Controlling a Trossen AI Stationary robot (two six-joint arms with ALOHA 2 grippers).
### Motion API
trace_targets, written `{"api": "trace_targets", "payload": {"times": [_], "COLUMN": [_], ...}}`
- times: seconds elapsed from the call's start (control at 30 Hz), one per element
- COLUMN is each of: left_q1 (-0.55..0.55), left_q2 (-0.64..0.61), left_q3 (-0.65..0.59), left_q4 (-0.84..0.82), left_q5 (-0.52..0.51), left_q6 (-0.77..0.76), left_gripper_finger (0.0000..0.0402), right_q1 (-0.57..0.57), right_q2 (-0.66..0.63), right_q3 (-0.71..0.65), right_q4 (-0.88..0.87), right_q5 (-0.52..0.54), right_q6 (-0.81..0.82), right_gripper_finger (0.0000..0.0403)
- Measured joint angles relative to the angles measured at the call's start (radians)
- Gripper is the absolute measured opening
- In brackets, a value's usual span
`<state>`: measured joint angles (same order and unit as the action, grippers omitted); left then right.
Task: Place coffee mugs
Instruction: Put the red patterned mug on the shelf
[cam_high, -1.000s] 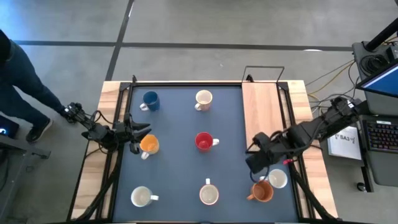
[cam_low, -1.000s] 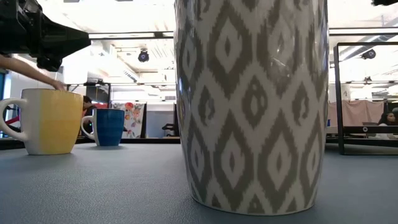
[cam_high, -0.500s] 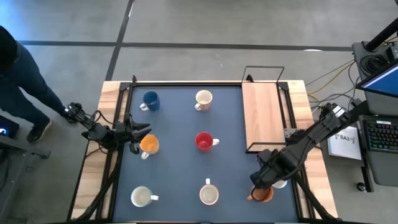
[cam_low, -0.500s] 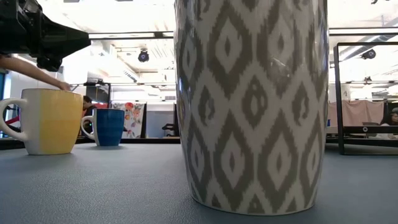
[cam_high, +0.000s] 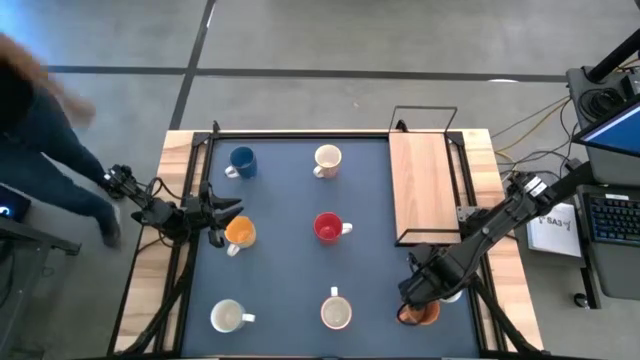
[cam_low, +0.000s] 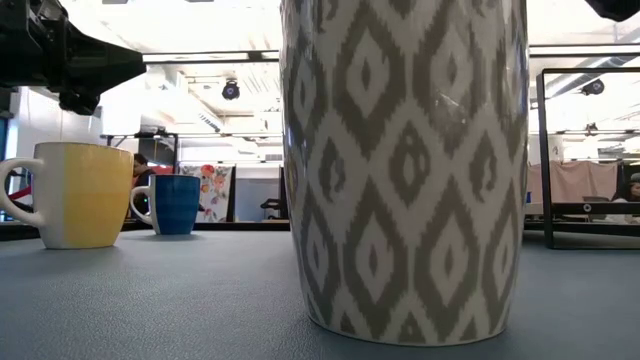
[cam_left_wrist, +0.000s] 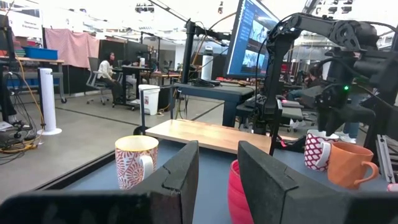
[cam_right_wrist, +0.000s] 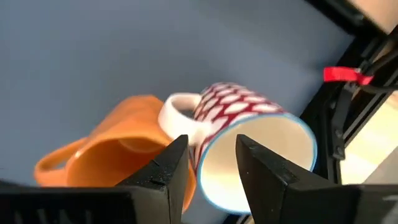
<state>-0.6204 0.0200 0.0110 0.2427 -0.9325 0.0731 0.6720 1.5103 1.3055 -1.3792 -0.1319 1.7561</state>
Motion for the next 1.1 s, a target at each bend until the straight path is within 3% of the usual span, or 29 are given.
{"api": "trace_targets", "payload": {"times": [0.27,0.6,0.93,1.1], "left_q1": [0.0,0.0,0.0,0.0], "left_q2": [0.0,0.0,0.0,0.0], "left_q3": [0.0,0.0,0.0,0.0], "left_q4": [0.0,0.0,0.0,0.0], "left_q5": [0.0,0.0,0.0,0.0], "left_q6": [0.0,0.0,0.0,0.0], "left_gripper_finger": [0.0095,0.0095,0.0095,0.0095], "right_q1": [0.019,0.123,0.232,0.248], "right_q2": [0.01,-0.001,-0.001,-0.001], "right_q3": [-0.002,-0.002,-0.002,-0.004], "right_q4": [-0.018,-0.021,0.053,0.047], "right_q5": [-0.048,-0.114,-0.107,-0.044], "right_q6": [-0.043,-0.08,-0.097,-0.106], "right_gripper_finger": [0.0123,0.0123,0.0123,0.0123]}}
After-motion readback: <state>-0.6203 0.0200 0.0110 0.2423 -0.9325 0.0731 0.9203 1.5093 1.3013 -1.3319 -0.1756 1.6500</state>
